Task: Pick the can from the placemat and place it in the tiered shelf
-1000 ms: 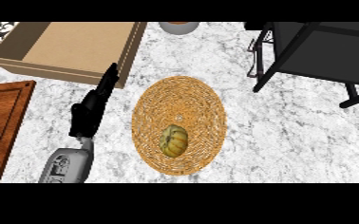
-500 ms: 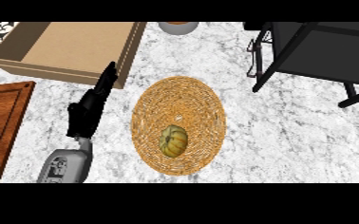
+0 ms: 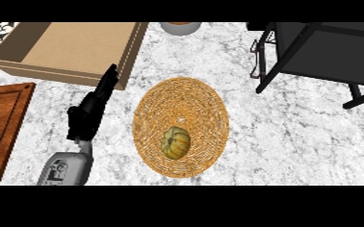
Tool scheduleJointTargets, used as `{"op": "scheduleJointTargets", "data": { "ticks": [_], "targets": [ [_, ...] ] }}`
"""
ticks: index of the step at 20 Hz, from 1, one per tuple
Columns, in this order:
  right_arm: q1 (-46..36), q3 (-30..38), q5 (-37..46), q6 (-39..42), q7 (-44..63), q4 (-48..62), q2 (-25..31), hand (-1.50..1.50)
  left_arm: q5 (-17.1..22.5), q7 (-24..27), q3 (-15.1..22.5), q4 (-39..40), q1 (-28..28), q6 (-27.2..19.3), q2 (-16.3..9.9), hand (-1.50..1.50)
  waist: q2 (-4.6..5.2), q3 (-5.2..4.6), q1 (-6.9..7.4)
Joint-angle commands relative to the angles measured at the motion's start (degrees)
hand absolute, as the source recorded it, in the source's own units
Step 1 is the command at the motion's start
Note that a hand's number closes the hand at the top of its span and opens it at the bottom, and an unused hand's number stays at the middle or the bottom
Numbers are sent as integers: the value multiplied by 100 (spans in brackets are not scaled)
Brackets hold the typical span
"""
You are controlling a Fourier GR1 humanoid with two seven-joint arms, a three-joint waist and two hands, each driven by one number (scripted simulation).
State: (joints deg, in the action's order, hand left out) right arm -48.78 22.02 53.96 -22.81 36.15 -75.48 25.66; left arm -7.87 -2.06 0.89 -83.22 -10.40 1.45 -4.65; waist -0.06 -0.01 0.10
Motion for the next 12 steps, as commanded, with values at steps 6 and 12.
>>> {"op": "scheduleJointTargets", "data": {
  "ticks": [6, 12],
  "targets": [
    [-489, 277, -430, -379, 495, -814, -22, -150, 54, -193, 15, -375, 163, 181, -133, 0, -21, -1, 50],
    [-145, 1158, -851, 143, 1120, -1598, 866, -150, 88, -24, -36, -376, 354, 110, -64, 0, -42, 0, -83]
  ]
}}
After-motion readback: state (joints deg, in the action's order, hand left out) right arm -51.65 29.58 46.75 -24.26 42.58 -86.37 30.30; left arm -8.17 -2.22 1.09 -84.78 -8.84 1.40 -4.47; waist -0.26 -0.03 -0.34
